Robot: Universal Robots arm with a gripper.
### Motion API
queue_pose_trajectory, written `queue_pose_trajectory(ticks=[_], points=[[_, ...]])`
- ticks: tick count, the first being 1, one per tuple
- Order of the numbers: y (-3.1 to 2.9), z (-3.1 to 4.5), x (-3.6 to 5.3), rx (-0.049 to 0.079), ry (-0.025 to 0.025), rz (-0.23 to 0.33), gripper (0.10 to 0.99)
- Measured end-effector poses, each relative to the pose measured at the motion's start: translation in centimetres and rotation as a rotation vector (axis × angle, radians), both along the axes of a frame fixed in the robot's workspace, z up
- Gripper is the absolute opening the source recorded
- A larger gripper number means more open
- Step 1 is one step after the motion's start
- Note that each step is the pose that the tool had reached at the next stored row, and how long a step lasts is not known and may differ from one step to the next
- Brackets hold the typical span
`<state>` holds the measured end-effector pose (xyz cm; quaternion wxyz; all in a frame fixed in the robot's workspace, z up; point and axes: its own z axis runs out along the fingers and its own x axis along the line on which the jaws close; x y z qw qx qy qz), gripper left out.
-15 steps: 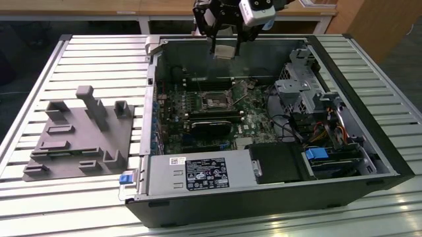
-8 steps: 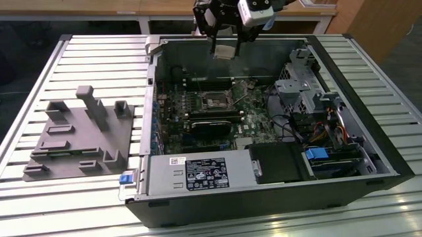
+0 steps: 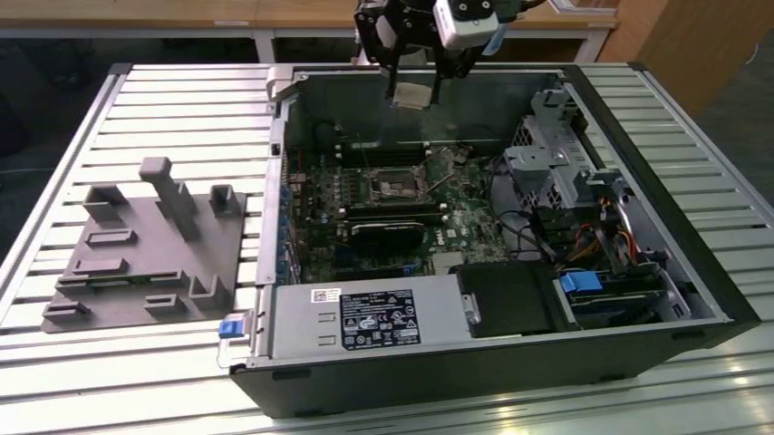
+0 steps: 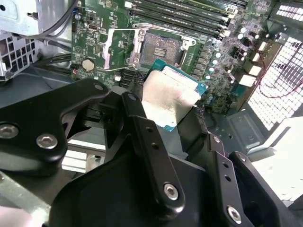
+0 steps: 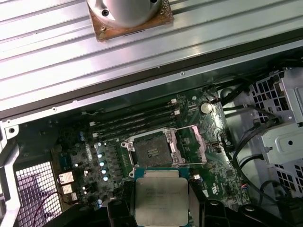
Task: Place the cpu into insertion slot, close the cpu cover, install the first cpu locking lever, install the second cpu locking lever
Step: 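Place the cpu into insertion slot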
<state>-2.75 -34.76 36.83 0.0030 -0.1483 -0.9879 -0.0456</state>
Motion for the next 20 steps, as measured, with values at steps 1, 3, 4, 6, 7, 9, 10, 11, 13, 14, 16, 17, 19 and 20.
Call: queue_pose_trajectory(ticks=[1,3,4,6,7,9,10,11,13,14,16,17,19,20], points=[[0.0,-0.01,0.0,0.0,0.0,-0.005,0.537],[0.0,-0.02,0.0,0.0,0.0,-0.015,0.537],[0.0,-0.03,0.0,0.0,0.0,-0.02,0.537],[0.0,-0.04,0.0,0.0,0.0,-0.03,0.537],[0.0,-0.04,0.0,0.0,0.0,-0.035,0.537],[0.0,-0.05,0.0,0.0,-0.0001,-0.044,0.537],[0.0,-0.06,0.0,0.0,-0.0001,-0.049,0.537],[0.0,-0.06,0.0,0.0,-0.0001,-0.054,0.537],[0.0,-0.07,0.0,0.0,0.0,-0.063,0.537],[0.0,-0.07,0.0,0.0,-0.0001,-0.067,0.537],[0.0,-0.08,0.0,0.0,0.0,-0.076,0.537],[0.0,-0.08,0.0,0.0,-0.0001,-0.081,0.537],[0.0,-0.09,0.0,0.0,0.0,-0.09,0.537],[0.0,-0.1,0.0,0.0,-0.0001,-0.094,0.537]])
